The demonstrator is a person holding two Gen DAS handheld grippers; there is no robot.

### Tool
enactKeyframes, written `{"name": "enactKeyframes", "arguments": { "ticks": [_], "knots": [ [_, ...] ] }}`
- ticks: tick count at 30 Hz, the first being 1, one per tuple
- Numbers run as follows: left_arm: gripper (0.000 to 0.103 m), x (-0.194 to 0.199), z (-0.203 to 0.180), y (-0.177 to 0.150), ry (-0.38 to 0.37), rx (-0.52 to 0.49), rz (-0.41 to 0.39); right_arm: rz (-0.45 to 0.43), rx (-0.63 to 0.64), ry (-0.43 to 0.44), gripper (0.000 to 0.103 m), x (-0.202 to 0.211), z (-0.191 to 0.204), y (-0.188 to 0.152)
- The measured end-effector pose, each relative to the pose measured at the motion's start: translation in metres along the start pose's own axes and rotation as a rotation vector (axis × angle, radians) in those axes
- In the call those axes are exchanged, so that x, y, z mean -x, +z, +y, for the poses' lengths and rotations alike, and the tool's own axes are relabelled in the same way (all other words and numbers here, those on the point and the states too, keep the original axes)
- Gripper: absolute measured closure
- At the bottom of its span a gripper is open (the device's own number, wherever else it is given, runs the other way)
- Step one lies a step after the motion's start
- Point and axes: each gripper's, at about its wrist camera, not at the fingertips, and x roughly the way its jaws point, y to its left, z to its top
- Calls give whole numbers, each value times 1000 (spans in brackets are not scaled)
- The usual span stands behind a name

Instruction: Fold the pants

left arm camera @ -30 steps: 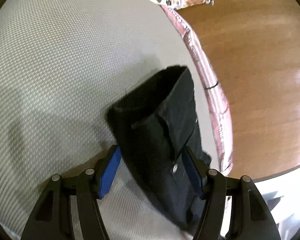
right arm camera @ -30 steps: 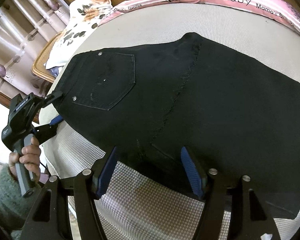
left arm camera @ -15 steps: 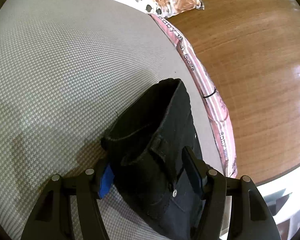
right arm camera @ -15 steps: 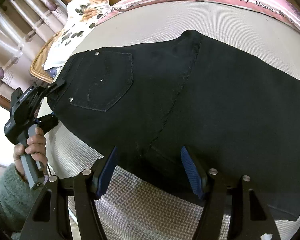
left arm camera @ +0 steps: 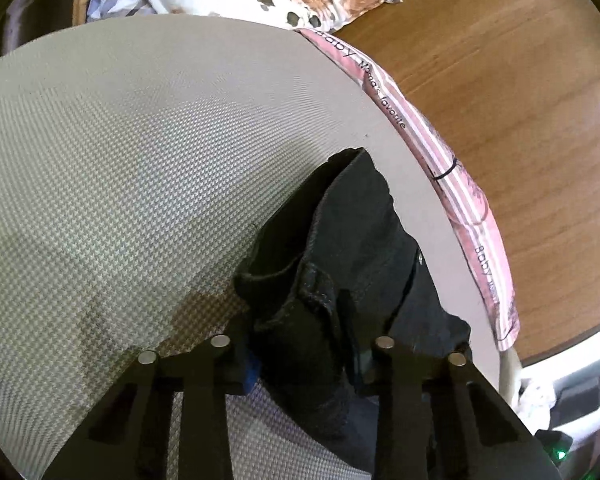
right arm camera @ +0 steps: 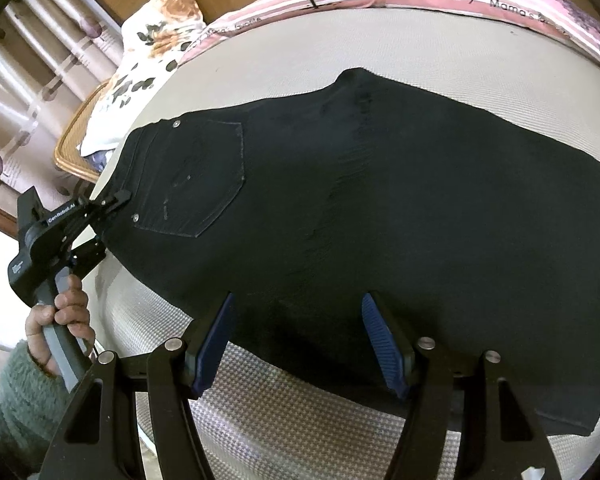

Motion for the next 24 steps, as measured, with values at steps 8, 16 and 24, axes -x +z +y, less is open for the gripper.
{"name": "enactKeyframes", "arguments": {
  "ticks": [8,16,24],
  "knots": [
    [78,18,-36,-6,90,-161,-42,-42,-38,-6,40,13,-13,2],
    [79,39,-95,-14,94,-329,-81,-115,-112,-13,40,39,-45,2],
    [79,51,-171,-30,-16,-457,-62,-197,-215,-23,40,71,-83,1]
  ]
}}
